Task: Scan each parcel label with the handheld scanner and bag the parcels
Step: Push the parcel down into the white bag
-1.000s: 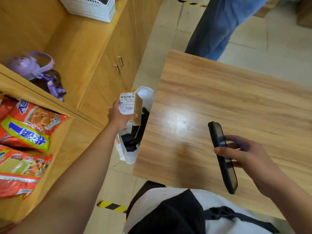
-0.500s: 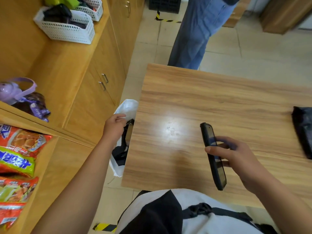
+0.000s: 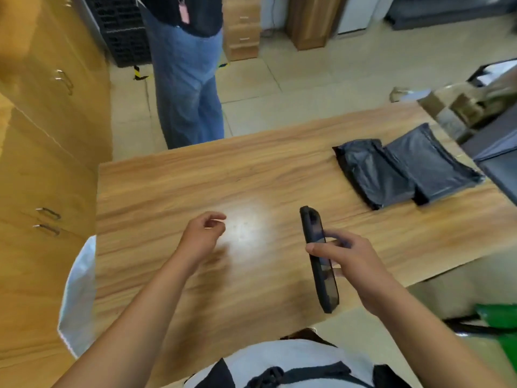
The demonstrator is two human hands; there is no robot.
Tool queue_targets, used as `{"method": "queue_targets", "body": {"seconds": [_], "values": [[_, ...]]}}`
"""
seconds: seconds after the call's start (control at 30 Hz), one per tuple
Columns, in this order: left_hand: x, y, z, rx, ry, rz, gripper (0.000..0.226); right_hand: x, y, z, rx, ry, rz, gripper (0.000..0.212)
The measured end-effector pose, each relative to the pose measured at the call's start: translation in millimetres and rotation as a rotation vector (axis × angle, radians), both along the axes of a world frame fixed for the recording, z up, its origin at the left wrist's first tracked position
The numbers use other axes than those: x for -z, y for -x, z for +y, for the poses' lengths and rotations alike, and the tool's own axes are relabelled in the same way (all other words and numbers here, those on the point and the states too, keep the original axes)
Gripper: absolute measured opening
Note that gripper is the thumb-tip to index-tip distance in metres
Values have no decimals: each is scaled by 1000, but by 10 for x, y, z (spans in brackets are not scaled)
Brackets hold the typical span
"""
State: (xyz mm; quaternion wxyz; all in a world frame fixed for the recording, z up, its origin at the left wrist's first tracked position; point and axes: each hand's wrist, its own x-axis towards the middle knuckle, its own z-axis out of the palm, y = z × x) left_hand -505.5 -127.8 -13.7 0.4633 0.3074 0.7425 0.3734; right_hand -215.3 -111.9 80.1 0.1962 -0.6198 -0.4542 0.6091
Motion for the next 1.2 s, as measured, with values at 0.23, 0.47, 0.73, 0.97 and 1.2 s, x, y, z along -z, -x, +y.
{"method": "queue_targets", "body": {"seconds": [0.23,0.47,0.73,0.97,1.2], "values": [[18,-1637,1005,294,95,-89,22,93,-1388,361,289,56,49,42],[320,-2974,1871,94,271,-334,20,254,-2365,541,423,102,30,46],[698,-3408,2389,-83,333,-283,42,438,-2838,609,511,117,31,30],[614,-3311,2427,-245,306,-360,16,466,-2824,765,447,119,41,38],[256,-2716,1847,-291,218,-523,12,390,-2548,1059,246,77,87,19]]}}
